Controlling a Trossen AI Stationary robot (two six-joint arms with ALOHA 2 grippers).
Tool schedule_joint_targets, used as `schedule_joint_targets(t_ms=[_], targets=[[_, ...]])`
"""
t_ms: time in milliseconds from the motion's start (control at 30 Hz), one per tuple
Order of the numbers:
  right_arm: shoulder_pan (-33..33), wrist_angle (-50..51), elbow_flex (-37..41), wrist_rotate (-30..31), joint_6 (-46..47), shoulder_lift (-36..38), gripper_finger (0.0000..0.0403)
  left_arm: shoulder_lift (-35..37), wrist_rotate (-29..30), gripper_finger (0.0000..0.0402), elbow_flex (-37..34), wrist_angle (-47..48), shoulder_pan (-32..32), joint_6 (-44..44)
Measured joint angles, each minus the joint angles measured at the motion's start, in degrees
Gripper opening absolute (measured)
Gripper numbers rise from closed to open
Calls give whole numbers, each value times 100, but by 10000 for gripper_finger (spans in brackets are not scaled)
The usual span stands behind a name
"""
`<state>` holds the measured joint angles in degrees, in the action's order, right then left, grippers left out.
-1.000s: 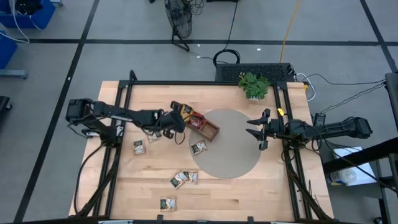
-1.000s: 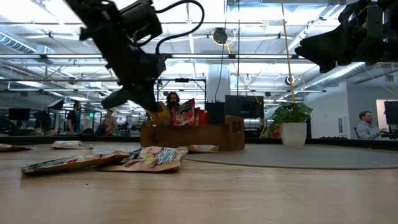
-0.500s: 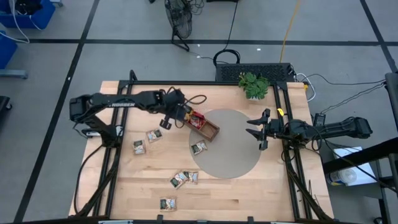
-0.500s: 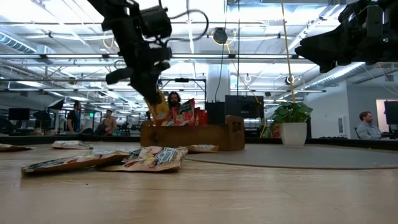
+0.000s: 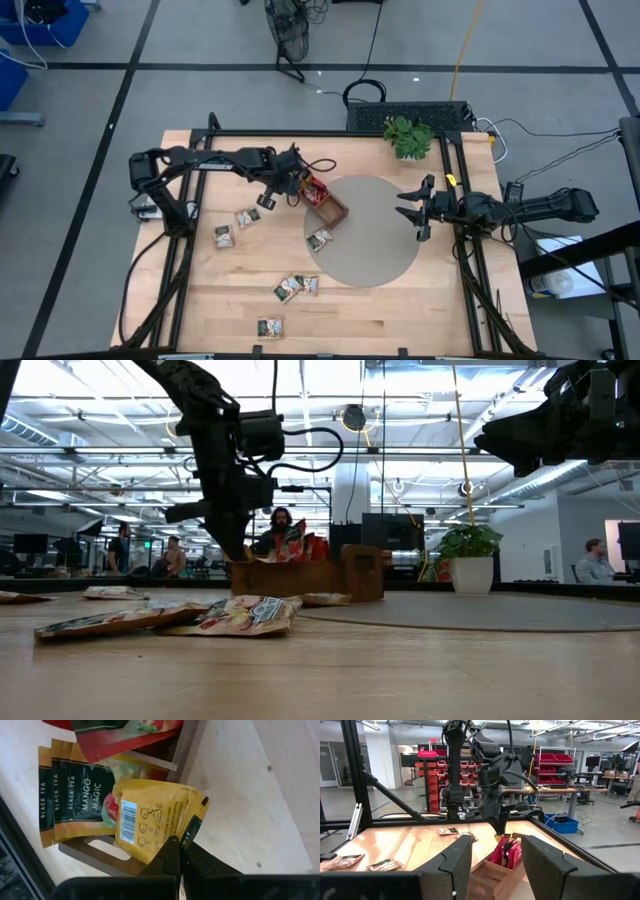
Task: Pick & Place Tea
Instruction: Adjust the yellow tea bag in wooden organizer
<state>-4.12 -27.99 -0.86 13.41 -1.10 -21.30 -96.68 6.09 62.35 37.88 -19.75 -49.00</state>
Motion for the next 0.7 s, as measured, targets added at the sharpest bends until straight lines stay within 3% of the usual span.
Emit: schedule_joint_targets(t_ms=[133, 400, 700], targets=[[0, 0, 2, 0, 0, 0, 155, 55, 260, 2, 0, 3, 83, 0], [2, 0, 2, -2, 0, 2, 155, 50, 1667, 12, 0, -182, 276, -358], [2, 0, 0, 0, 0, 0, 155, 50, 2136, 4, 0, -554, 536, -916]])
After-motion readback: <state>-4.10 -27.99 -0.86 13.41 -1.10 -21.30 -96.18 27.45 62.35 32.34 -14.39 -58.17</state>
